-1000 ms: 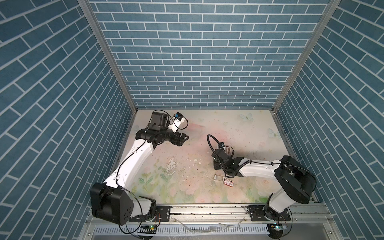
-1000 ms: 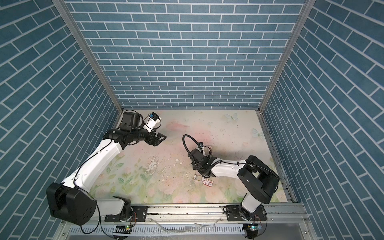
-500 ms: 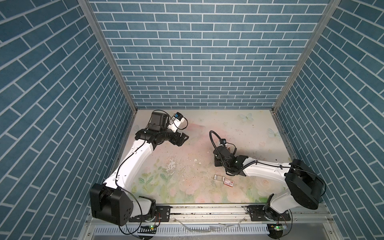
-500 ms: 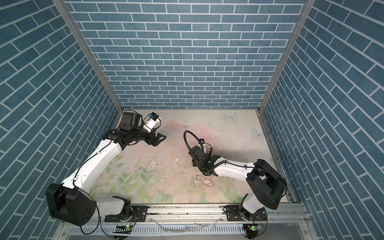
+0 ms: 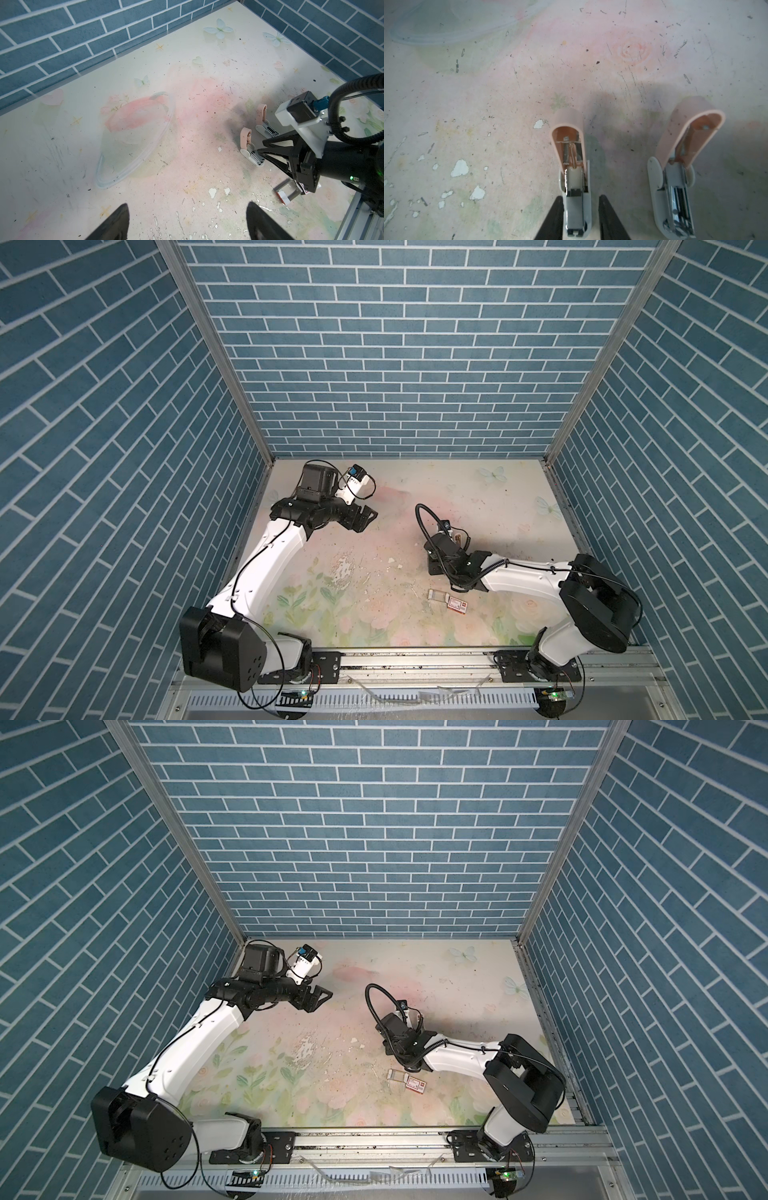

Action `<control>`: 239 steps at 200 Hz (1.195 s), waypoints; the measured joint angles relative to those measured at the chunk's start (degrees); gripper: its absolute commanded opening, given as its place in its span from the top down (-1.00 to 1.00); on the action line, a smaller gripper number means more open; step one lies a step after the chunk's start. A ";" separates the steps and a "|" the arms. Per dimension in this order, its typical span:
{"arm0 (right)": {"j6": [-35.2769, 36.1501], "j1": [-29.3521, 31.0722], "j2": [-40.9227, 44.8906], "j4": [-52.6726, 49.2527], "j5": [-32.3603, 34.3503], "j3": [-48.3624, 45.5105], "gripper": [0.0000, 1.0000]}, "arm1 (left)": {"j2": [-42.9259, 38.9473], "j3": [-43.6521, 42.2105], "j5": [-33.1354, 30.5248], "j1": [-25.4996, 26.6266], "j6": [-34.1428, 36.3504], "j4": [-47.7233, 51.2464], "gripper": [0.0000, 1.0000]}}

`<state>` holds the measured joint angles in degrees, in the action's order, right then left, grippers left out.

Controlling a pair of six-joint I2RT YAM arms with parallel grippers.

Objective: Load the staples into the stapler

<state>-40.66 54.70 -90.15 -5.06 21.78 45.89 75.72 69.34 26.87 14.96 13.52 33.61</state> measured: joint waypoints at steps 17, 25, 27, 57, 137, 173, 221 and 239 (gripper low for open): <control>0.00 -0.02 -0.48 0.09 0.00 0.00 0.39 | 0.00 0.00 0.00 0.00 0.00 0.00 -0.78; 0.00 -0.04 -0.70 0.17 0.00 0.00 0.39 | 0.00 0.00 0.00 0.00 0.00 -0.02 -0.78; 0.00 -0.04 -0.72 0.17 -0.02 0.00 0.39 | 0.00 0.00 -0.02 0.00 0.00 -0.02 -0.78; -0.02 -0.13 -1.05 0.50 -0.02 -0.07 0.40 | 0.00 0.00 0.00 0.00 -0.02 -0.02 -0.78; -0.02 -0.44 -1.60 1.11 -0.04 -0.59 0.40 | 0.00 -0.09 -0.02 0.00 0.00 -0.07 -0.78; -0.09 -0.50 -1.86 1.31 -0.04 -0.81 0.40 | 0.00 -0.39 -0.02 0.00 0.00 -0.07 -0.78; -0.66 -0.61 -1.90 1.64 -0.11 -0.90 0.40 | 0.00 -0.39 -0.02 0.00 0.00 -0.09 -0.78; -0.66 -0.66 -1.90 1.66 -0.11 -0.90 0.41 | 0.00 -0.39 -0.02 0.00 -0.02 -0.09 -0.78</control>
<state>-41.32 54.04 -92.05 -3.40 21.67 44.99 75.72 68.95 26.85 14.96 13.50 33.52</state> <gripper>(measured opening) 0.300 0.892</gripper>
